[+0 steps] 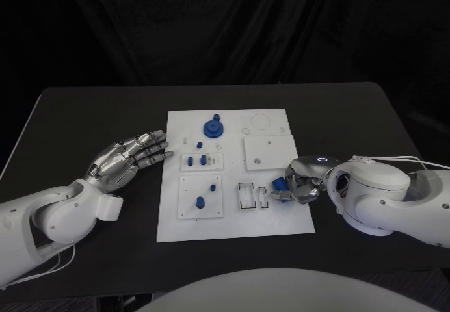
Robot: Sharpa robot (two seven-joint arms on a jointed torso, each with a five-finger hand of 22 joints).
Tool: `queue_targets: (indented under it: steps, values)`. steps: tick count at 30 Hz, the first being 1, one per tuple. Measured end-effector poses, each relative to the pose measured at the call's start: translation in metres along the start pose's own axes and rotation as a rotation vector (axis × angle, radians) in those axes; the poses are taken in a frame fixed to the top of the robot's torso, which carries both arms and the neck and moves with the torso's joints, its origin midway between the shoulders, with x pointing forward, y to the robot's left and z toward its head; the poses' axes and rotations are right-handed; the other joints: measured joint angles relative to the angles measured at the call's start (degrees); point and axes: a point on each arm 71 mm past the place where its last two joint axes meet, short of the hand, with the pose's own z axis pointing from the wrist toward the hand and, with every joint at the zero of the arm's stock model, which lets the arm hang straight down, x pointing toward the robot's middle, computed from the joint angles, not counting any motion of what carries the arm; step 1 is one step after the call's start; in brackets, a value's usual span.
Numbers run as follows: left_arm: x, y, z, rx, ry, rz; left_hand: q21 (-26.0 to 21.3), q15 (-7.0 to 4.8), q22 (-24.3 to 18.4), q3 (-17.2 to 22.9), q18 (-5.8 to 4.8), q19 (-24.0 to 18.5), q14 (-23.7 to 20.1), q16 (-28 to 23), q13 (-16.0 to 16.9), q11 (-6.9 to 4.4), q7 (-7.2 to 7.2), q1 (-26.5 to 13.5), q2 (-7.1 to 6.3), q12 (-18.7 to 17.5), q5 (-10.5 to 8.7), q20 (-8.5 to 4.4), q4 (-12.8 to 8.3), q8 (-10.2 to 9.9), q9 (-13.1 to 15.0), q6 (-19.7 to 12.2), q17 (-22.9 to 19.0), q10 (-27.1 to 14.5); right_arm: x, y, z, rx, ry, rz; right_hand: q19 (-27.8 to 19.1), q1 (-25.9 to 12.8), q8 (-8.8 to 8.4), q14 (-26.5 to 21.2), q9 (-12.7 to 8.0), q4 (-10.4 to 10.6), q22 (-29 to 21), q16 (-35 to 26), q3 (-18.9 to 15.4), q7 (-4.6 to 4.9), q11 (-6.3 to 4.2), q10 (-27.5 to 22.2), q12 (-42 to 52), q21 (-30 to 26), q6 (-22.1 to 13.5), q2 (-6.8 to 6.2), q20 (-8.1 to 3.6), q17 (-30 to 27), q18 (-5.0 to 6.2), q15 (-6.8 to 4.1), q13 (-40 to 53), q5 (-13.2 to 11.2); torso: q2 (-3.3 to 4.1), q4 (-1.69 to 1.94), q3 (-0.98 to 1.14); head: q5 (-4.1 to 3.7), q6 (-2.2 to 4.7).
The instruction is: Assemble the parts on the task board
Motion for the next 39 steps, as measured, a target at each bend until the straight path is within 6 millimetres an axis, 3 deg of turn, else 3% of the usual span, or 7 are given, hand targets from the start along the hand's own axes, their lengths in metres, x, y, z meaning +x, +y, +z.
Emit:
queue_targets:
  steps: [9,13,14,21,23,34,39]
  values:
    - [0.000,0.003,-0.001,-0.008,-0.002,-0.004,0.0,0.00,0.0,0.2,0.00,0.0,0.0,0.0,0.0,0.00,0.00,0.0,0.00,0.2,0.00,0.00,0.2,0.0,0.0,0.0,0.0,0.0,-0.001,0.002,0.002,-0.009,-0.003,0.029,0.0,4.3,-1.79,0.0,0.0,-0.1,0.0,-0.3,3.6,0.08,0.02,0.0,0.0,0.0,1.0,-1.51,0.00,0.0,0.00,0.01,0.0,20.1,-0.01,0.01,-0.02,0.14,0.00]
    - [0.000,0.004,-0.002,-0.011,-0.003,-0.005,0.0,0.00,-0.1,0.2,0.00,0.0,0.0,0.0,0.0,0.00,0.00,0.0,0.00,0.2,0.00,0.00,0.2,0.0,0.0,0.0,0.0,0.0,-0.001,0.002,0.002,-0.015,-0.005,0.064,0.0,6.2,-2.15,0.0,0.1,1.2,0.0,1.3,5.0,-0.12,-0.29,-0.3,0.0,1.6,1.1,-3.43,-0.41,0.0,0.01,-0.64,0.0,37.9,-0.01,0.02,-0.02,0.24,0.00]
    - [0.000,0.005,-0.002,-0.012,-0.003,-0.006,0.0,0.00,-0.1,0.2,0.00,0.0,0.0,0.0,0.0,0.00,0.00,0.0,0.00,0.2,0.00,0.00,0.2,0.0,0.0,0.0,0.0,0.0,-0.001,0.002,0.002,-0.017,-0.007,0.074,-0.1,6.5,-1.80,0.0,0.5,1.5,0.0,1.7,5.3,-0.12,-0.33,-0.3,0.0,2.1,1.1,-3.70,-0.54,0.0,0.01,-0.73,0.0,39.0,0.00,0.02,-0.02,0.29,0.00]
    - [-0.001,0.006,-0.004,-0.016,-0.006,-0.008,0.0,0.00,-0.1,0.2,0.00,0.0,0.0,0.0,0.0,0.00,0.00,0.0,0.00,0.2,0.00,0.00,0.2,0.0,0.0,0.0,0.0,0.0,0.000,0.010,-0.004,-0.063,-0.036,0.188,-0.2,5.9,-0.41,0.0,2.4,2.2,0.0,3.8,6.0,-0.22,-0.91,-0.1,0.0,6.0,1.0,-4.26,-1.03,0.0,-0.92,-0.86,0.0,39.0,0.02,0.02,-0.02,0.65,0.00]
    - [-0.001,0.006,-0.004,-0.017,-0.007,-0.008,0.0,0.00,-0.1,0.2,0.00,0.0,0.0,0.0,0.0,0.07,0.00,0.0,0.00,0.2,0.00,0.00,0.2,0.0,0.0,0.0,0.0,0.1,-0.001,0.015,-0.006,-0.082,-0.043,0.229,-0.2,4.8,-0.41,0.0,2.7,2.2,0.0,3.8,6.0,-0.22,-0.91,-0.1,0.0,6.2,1.0,-4.66,-1.03,0.0,-0.92,-1.03,0.0,45.8,0.02,0.01,-0.03,0.67,0.00]
    - [-0.001,0.007,-0.004,-0.020,-0.006,-0.009,0.0,0.00,-0.1,0.2,0.00,0.0,0.0,0.0,0.1,0.16,0.00,0.0,0.00,0.2,0.00,0.00,0.2,0.0,0.0,0.0,0.0,0.2,0.001,0.030,-0.006,-0.128,-0.003,0.390,0.0,3.6,-0.41,-0.1,2.9,2.2,0.0,3.8,6.0,-0.22,-0.92,-0.1,0.0,6.5,1.0,-4.21,-1.22,0.0,-0.91,-1.09,0.0,44.7,0.03,-0.02,0.01,0.60,0.00]
    - [-0.001,0.008,-0.004,-0.021,-0.004,-0.010,0.0,0.00,-0.1,0.3,0.00,0.0,0.0,0.0,0.1,0.16,0.00,0.0,0.00,0.4,0.29,0.00,0.0,0.0,0.0,0.0,0.0,0.2,0.003,0.035,-0.003,-0.138,0.023,0.422,0.0,1.6,-0.51,-0.1,3.5,1.4,0.0,3.8,6.9,-0.23,-0.93,-0.1,0.0,6.7,1.0,-2.95,-1.22,0.0,-0.90,-1.13,0.0,31.1,0.03,0.01,0.01,0.54,0.00]
